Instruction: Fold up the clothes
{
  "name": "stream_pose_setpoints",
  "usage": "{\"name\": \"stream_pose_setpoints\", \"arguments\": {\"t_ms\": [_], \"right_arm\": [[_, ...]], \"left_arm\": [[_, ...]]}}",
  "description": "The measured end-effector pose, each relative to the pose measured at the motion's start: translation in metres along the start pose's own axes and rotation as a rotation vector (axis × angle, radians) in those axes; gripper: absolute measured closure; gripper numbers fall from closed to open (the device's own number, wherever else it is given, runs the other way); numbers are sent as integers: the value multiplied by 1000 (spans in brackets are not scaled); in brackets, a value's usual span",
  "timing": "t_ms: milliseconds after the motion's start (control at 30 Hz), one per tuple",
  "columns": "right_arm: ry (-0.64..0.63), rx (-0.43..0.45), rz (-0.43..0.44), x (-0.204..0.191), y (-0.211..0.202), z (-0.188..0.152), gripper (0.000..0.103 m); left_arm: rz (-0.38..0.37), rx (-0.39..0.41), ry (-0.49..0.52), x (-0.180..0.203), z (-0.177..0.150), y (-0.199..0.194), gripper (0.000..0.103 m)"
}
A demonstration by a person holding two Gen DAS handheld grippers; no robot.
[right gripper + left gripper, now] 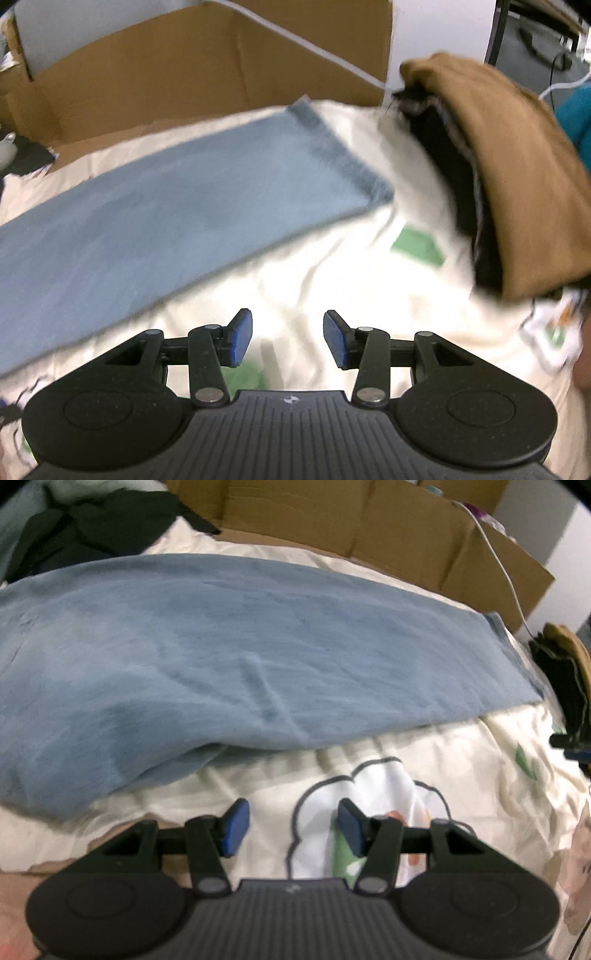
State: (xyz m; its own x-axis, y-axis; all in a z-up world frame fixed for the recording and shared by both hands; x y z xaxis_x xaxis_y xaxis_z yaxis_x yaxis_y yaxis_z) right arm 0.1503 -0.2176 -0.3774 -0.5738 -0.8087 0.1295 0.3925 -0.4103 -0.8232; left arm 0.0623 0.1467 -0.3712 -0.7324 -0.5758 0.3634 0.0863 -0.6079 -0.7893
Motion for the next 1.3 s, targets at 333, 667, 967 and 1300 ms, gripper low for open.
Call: {"name": "stream_pose_setpoints", "arguments": {"t_ms": [333,667,967,1300], "right_arm": [[-7,-2,46,-10,-4,-19,53],[-50,-9,159,-37,6,-16,53],[-111,-6,260,-69,12,-15,53],[-267,46,335,-140,5,-16,53]], "left_arm": [[-15,33,49,19,10,8,43],[-83,86,80,33,21,12,45],[-108,169,114,27,25,4,49],[-168,260,112,6,55,0,49]]}}
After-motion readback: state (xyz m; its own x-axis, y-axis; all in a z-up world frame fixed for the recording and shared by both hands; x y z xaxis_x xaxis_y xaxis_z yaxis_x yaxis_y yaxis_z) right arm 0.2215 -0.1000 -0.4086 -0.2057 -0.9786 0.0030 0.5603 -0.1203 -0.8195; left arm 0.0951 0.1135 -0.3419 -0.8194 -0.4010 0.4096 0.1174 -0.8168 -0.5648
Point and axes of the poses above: each gripper's, at about its wrist camera, not at the fingertips, and y roughly the way its jaws point, x to its right, z to its top, the point moved 2 cm from there along y, roughly the way its jaws point, and after that the axes turned 13 degrees about -z, right-handed, at the moved point
